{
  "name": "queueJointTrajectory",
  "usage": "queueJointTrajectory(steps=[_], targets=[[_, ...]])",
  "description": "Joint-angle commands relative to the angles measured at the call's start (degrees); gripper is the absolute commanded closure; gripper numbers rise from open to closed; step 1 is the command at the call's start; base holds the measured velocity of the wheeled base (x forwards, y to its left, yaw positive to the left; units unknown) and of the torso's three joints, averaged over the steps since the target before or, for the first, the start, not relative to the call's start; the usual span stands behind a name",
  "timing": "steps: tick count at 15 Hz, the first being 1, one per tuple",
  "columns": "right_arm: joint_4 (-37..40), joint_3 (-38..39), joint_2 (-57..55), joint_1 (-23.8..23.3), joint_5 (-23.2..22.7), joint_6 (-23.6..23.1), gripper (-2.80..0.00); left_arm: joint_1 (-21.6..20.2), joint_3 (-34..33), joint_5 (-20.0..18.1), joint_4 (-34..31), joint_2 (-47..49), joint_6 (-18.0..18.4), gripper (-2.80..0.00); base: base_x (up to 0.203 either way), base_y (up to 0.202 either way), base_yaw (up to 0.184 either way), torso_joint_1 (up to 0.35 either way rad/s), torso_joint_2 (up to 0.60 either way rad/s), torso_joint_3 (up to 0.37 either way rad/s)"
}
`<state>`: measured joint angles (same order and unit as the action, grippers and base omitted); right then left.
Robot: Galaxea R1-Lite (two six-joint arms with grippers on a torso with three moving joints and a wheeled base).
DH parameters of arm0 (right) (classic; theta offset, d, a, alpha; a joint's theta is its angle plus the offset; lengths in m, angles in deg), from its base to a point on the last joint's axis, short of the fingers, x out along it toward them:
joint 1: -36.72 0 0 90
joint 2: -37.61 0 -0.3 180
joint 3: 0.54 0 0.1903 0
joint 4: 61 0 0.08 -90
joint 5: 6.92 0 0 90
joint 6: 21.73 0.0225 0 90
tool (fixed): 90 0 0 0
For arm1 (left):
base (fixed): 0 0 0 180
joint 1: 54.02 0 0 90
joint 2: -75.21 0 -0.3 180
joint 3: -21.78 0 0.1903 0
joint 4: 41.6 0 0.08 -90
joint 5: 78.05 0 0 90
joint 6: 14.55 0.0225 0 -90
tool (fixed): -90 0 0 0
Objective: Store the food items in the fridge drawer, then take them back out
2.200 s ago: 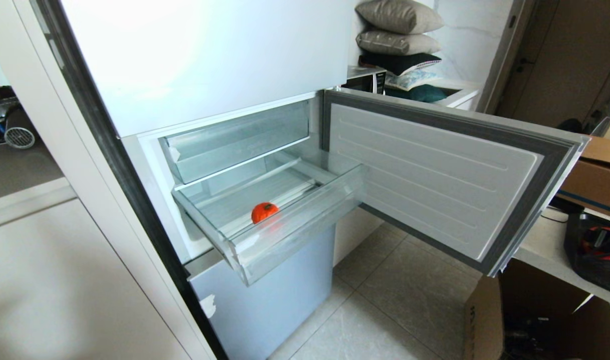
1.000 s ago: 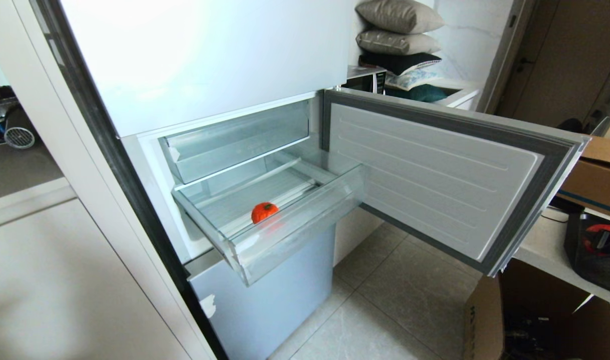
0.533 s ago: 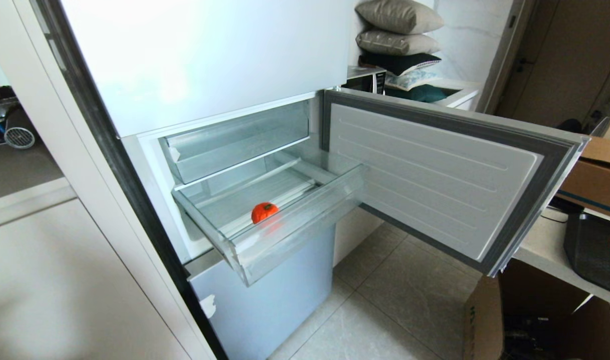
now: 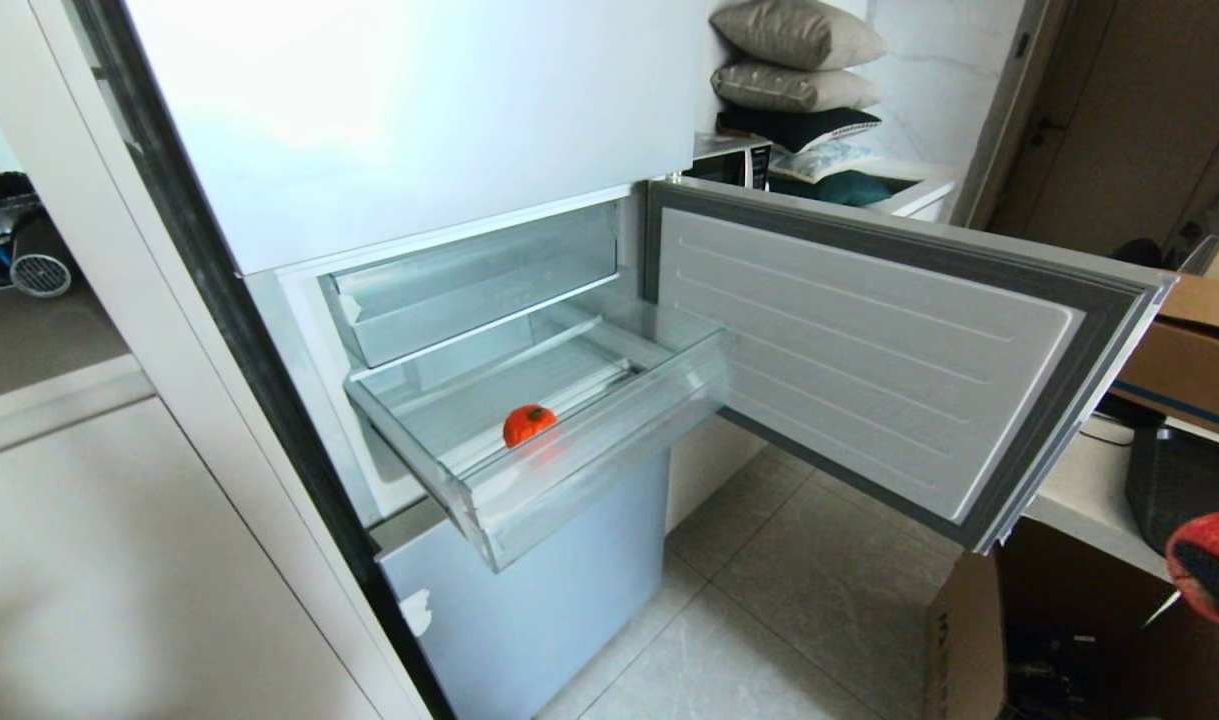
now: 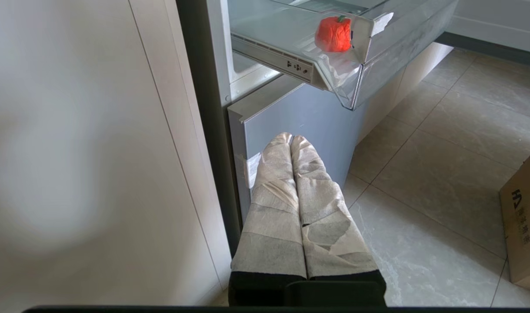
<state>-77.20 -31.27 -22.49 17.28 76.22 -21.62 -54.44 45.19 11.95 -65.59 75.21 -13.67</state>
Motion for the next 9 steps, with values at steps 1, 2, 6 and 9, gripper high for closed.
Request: queueJointTrajectory(steps=[1,2,6,9], targets=[[7.36,3.71,19.66,10.09,1.8,-0.05,0.0,-0.02,-0.05,0.0,0.01,0.09,0.0,0.0,0.0,0.0,0.0,0.0,0.0,0.0],[13.21,4.25,26.53,12.47,2.57,-0.16,0.0,-0.02,-0.05,0.0,0.01,0.09,0.0,0.0,0.0,0.0,0.0,0.0,0.0,0.0],[37.95,3.61,53.6,17.15,4.04,-0.82,0.0,-0.02,0.02,0.0,0.01,0.09,0.0,0.0,0.0,0.0,0.0,0.0,0.0,0.0],[47.69,3.54,60.59,19.01,7.06,-1.75,0.0,-0.02,-0.05,0.0,0.01,0.09,0.0,0.0,0.0,0.0,0.0,0.0,0.0,0.0]])
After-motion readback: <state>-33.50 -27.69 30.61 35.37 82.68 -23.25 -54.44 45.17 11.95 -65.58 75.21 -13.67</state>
